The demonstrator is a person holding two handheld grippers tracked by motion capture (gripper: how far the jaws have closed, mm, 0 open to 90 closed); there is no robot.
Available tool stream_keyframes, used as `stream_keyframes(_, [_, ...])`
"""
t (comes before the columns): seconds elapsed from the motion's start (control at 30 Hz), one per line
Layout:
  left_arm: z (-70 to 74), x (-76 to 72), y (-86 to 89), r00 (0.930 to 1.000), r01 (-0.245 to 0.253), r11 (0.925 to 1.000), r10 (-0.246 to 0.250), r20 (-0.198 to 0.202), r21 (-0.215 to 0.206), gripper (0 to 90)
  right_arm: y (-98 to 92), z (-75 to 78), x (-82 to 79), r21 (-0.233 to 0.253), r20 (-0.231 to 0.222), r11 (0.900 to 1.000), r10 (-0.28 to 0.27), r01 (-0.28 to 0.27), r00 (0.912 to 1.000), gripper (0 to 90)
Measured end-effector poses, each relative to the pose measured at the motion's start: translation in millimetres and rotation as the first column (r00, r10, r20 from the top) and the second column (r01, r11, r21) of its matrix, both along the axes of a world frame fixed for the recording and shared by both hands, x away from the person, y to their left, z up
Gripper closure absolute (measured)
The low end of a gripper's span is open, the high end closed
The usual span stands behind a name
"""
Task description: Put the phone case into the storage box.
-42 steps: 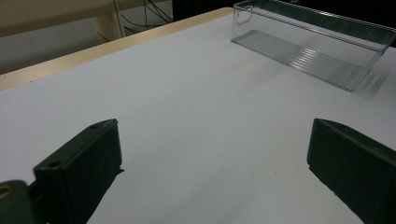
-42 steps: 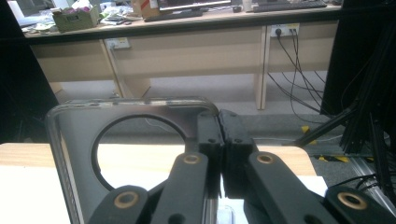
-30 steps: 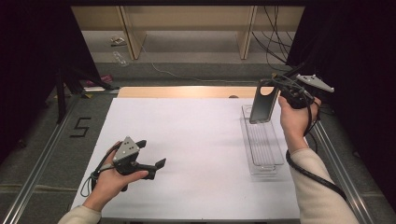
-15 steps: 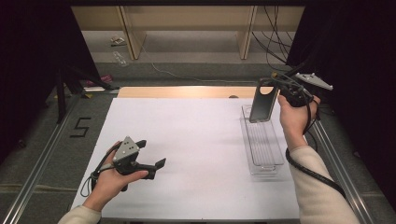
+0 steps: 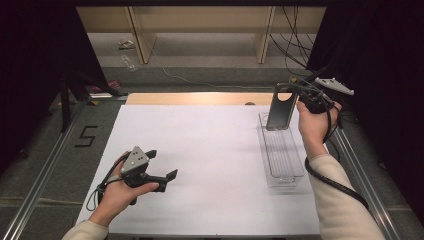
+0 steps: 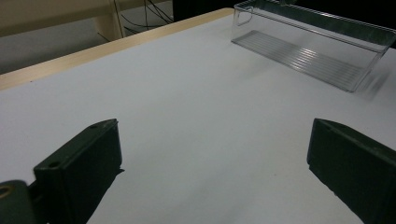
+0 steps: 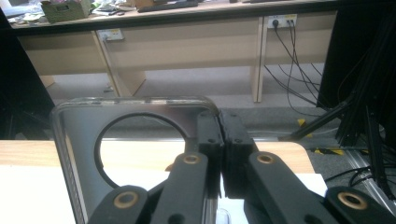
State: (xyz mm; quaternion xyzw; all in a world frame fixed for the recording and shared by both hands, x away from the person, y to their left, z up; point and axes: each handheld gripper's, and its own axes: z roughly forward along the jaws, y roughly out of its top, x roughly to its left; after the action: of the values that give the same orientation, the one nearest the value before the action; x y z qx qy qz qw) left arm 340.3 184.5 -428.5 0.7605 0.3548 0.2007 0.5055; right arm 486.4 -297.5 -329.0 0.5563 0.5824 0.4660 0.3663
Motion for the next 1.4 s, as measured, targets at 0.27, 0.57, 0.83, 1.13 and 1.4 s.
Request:
stream_keyframes(0.27, [-0.3,0.1,-0.3,1.0000,0.002,1.0000,-0.002,0.000,0.001,2.9,-1.6,0.9,2.7,0.000,-0.001,1.000,-0.007,0.007,1.0000,88.7])
stream_keyframes(0.57, [-0.8,0.2,-0.8,1.0000,0.002,1.0000,-0.002,-0.003,0.002,2.9,-3.8,1.0,7.0,0.003,-0.014,1.000,-0.016,0.016,0.9998,88.7])
stream_keyframes(0.83, [-1.1,0.0,-1.8,1.0000,0.004,1.0000,-0.004,-0.004,0.004,2.9,-2.9,3.6,10.5,-0.004,-0.016,1.000,-0.013,0.013,0.9998,88.7])
stream_keyframes(1.13, [-1.4,0.0,-2.1,1.0000,0.006,1.0000,-0.006,-0.005,0.005,2.9,-1.4,1.9,14.4,-0.006,-0.029,1.000,-0.015,0.015,0.9995,88.7])
stream_keyframes(1.4, [-1.3,0.1,-2.6,1.0000,0.007,1.0000,-0.007,-0.005,0.003,2.9,0.3,1.2,17.2,-0.008,-0.034,1.000,-0.015,0.014,0.9993,88.7])
